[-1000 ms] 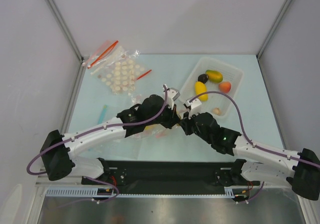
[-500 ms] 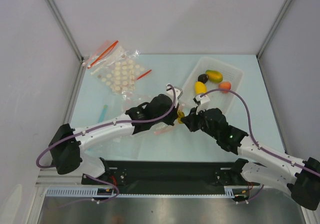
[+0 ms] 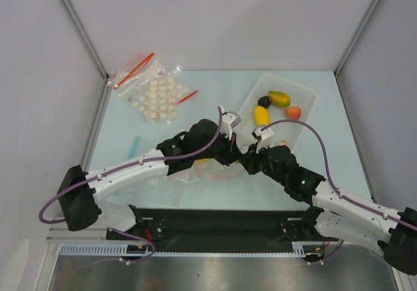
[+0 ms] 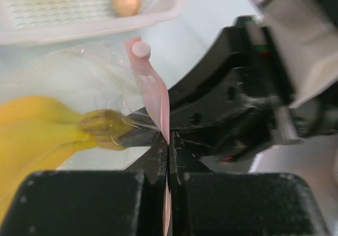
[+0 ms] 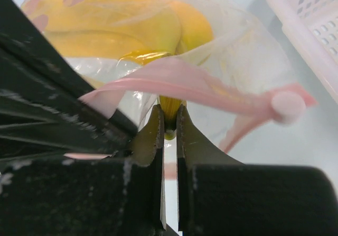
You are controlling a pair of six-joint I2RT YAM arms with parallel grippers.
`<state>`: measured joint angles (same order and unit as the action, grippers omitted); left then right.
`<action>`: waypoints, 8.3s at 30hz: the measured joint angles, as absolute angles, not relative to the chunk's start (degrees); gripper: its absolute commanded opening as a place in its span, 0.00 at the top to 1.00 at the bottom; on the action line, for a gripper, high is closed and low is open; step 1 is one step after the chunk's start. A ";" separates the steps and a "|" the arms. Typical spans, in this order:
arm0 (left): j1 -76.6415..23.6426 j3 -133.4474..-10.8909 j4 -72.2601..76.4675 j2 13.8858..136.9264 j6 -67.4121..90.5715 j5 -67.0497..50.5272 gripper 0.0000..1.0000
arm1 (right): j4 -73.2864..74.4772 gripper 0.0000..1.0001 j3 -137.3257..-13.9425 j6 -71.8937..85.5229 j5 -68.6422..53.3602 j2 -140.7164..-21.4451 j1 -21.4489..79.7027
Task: Place the food in the zip-top bag and seal the zipper
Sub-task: Adjust the zipper food storage bag at the center of the board, then pick up the fake fruit from the bin, then place the fake fruit in the zipper food storage bag, then pick up the fake fruit from the bin.
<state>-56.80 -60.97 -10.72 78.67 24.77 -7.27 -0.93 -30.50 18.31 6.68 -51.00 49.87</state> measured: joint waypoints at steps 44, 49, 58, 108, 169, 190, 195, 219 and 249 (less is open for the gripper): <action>-40.77 -65.84 -16.03 64.01 26.68 3.92 1.00 | -2.39 0.56 -53.12 12.84 8.78 -65.43 53.36; -40.47 -65.78 -15.97 62.98 24.05 11.00 1.00 | -4.12 0.49 -55.09 15.03 2.83 -70.04 48.99; -40.58 -56.10 -5.56 69.47 23.90 9.10 1.00 | -5.82 0.43 -49.52 16.51 -4.67 -68.38 41.85; -40.93 -51.75 2.44 68.14 24.36 5.87 1.00 | 5.67 0.11 -64.86 17.19 4.69 -95.96 15.94; -43.00 -53.01 -4.27 65.89 23.92 7.38 0.97 | -3.97 0.10 -47.99 7.16 -1.26 -64.27 48.49; -43.00 -53.04 -5.76 63.55 23.90 10.81 0.98 | -0.01 0.08 -48.29 18.55 6.50 -62.33 24.34; -43.00 -53.04 -5.74 63.55 23.90 10.79 0.98 | 2.92 0.07 -52.18 25.06 6.33 -72.18 14.39; -43.00 -53.04 -5.74 63.61 23.88 10.66 0.99 | 9.43 0.07 -84.99 27.55 12.82 -113.73 12.78; -43.03 -53.04 -5.72 63.77 23.88 10.41 0.99 | 10.79 0.65 -78.15 29.15 9.39 -102.80 13.85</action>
